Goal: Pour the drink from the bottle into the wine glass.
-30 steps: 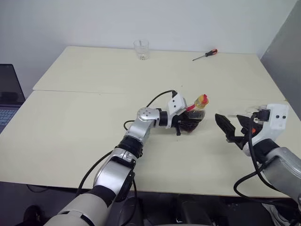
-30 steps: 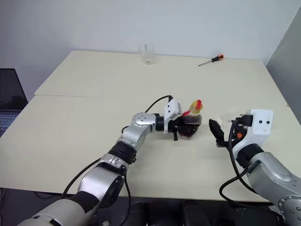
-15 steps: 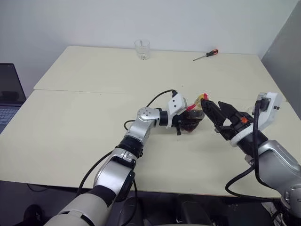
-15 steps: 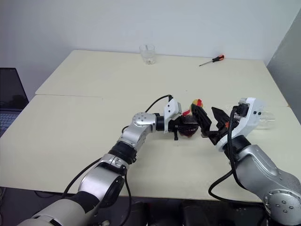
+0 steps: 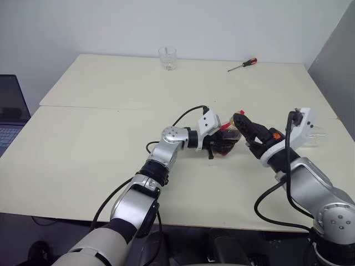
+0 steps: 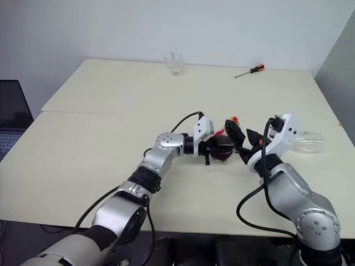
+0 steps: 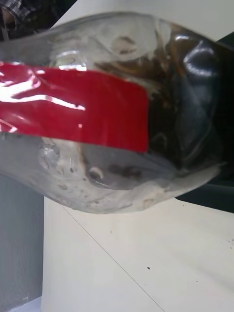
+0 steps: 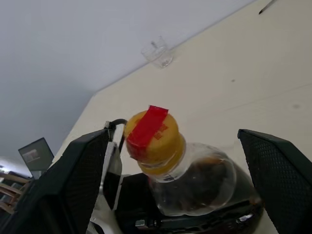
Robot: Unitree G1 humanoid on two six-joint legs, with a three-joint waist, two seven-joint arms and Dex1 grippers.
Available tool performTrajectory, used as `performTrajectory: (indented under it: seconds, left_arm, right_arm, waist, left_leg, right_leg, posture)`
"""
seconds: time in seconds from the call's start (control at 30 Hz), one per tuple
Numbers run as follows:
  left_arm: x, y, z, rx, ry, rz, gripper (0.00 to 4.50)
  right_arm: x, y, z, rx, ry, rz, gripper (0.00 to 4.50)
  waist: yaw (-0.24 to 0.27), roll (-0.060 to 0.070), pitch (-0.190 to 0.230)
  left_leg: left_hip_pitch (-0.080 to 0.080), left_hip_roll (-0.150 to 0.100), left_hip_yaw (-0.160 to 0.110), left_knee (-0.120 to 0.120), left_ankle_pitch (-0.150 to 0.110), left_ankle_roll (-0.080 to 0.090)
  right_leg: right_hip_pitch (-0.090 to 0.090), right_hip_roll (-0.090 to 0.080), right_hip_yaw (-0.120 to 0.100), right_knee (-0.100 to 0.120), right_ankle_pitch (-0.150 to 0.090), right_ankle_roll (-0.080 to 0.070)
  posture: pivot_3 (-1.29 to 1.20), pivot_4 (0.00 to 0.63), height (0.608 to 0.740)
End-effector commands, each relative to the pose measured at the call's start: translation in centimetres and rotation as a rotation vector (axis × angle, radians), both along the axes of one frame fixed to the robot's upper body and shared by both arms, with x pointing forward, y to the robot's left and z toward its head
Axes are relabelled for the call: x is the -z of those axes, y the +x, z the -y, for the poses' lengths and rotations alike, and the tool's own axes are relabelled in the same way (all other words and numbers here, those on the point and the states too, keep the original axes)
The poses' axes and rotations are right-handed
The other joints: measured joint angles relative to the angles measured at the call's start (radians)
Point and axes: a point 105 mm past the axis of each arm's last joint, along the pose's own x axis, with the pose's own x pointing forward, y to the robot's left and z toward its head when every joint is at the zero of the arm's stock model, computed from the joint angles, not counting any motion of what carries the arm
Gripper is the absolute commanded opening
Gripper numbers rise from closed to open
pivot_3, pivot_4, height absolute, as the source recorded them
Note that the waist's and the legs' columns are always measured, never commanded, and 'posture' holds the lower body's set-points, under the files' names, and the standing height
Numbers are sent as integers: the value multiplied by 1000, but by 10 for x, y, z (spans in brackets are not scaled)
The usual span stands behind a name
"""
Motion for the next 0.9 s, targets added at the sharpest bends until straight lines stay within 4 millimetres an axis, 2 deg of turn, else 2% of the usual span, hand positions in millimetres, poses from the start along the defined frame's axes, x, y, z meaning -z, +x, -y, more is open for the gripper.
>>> performTrajectory:
  seconds: [0.03, 0.53, 0.57, 0.67, 0.9]
  left_arm:
    - [-18, -2, 3, 16, -47, 54, 666]
    - [-17, -1, 1, 10, -40, 58, 666]
    - [-17, -1, 1, 10, -40, 57, 666]
    - [-17, -1, 0, 7, -39, 55, 666]
    - [-17, -1, -1, 6, -38, 54, 666]
  right_arm:
    - [-9, 1, -2, -2, 12, 39, 4500]
    - [-14, 13, -6, -3, 34, 53, 4500]
    - [-14, 13, -6, -4, 34, 53, 4500]
    - [-14, 14, -6, -8, 33, 51, 3914]
    - [-12, 14, -7, -15, 32, 41, 1592]
  waist:
    - [0, 0, 0]
    - [0, 0, 0]
    - [0, 0, 0]
    - [0, 0, 0]
    - [0, 0, 0]
  left_leg:
    - [0, 0, 0, 0, 0, 0]
    - [0, 0, 1, 0, 0, 0]
    - [0, 0, 1, 0, 0, 0]
    - [0, 0, 1, 0, 0, 0]
    - [0, 0, 1, 0, 0, 0]
  right_leg:
    - [0, 0, 0, 0, 0, 0]
    - [0, 0, 1, 0, 0, 0]
    - [0, 0, 0, 0, 0, 0]
    - [0, 0, 0, 0, 0, 0]
    - [0, 0, 0, 0, 0, 0]
  posture:
    - [0, 150, 740]
    - [0, 150, 740]
    - [0, 0, 740]
    - [0, 0, 740]
    - [0, 0, 740]
